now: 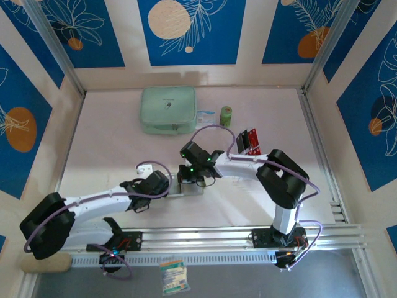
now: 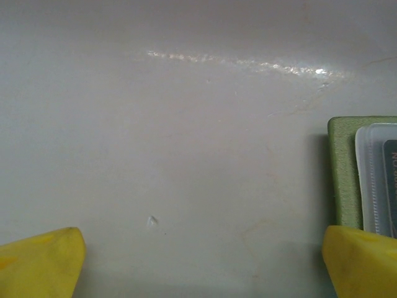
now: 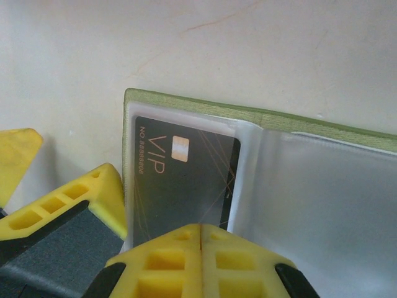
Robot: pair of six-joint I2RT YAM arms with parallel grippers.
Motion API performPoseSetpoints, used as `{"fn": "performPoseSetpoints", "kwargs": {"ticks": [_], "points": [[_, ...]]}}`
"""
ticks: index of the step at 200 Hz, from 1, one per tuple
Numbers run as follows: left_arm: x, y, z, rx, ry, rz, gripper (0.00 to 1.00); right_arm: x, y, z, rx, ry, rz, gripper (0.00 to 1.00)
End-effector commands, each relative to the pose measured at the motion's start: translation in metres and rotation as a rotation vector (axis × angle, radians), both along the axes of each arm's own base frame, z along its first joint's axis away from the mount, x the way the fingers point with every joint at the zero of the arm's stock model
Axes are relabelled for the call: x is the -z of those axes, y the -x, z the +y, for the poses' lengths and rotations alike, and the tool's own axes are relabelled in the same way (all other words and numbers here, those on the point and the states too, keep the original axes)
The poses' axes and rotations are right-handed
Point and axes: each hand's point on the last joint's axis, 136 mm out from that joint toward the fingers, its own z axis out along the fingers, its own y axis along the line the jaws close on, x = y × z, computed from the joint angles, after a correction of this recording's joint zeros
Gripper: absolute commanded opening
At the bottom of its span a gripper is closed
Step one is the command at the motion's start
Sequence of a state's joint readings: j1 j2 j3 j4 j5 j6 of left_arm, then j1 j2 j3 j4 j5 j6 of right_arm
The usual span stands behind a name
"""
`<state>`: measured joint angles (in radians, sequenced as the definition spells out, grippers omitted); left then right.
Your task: Put the credit cards into the card holder
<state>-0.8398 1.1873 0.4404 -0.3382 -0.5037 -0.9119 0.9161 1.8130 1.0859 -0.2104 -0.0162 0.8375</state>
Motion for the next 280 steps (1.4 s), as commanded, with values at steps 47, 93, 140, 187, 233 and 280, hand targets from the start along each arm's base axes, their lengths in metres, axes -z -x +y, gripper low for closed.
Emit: {"fn": "performPoseSetpoints", "kwargs": {"ticks": [47,93,140,187,233,280], "points": [[0.009,0.003,0.01,-0.026,-0.029,0.013,0.98,0.023,0.001,-0.003,-0.009,0.059,0.024,0.0],[0.009,0.002,0.009,-0.022,-0.028,0.013,0.98,0.028,0.005,0.005,-0.037,0.068,0.036,0.0],[0.009,0.001,0.008,-0.018,-0.025,0.012,0.98,0.03,0.009,0.011,-0.062,0.076,0.041,0.0],[0.007,0.0,0.007,-0.013,-0.026,0.009,0.98,0.009,0.007,0.01,-0.058,0.054,0.02,0.0],[0.004,0.0,0.006,-0.009,-0.019,0.001,0.98,-0.025,-0.007,-0.017,-0.003,0.044,-0.053,0.07],[0.002,-0.002,0.005,-0.007,-0.018,-0.001,0.98,-0.027,-0.02,-0.065,0.08,0.127,-0.101,0.36]]}}
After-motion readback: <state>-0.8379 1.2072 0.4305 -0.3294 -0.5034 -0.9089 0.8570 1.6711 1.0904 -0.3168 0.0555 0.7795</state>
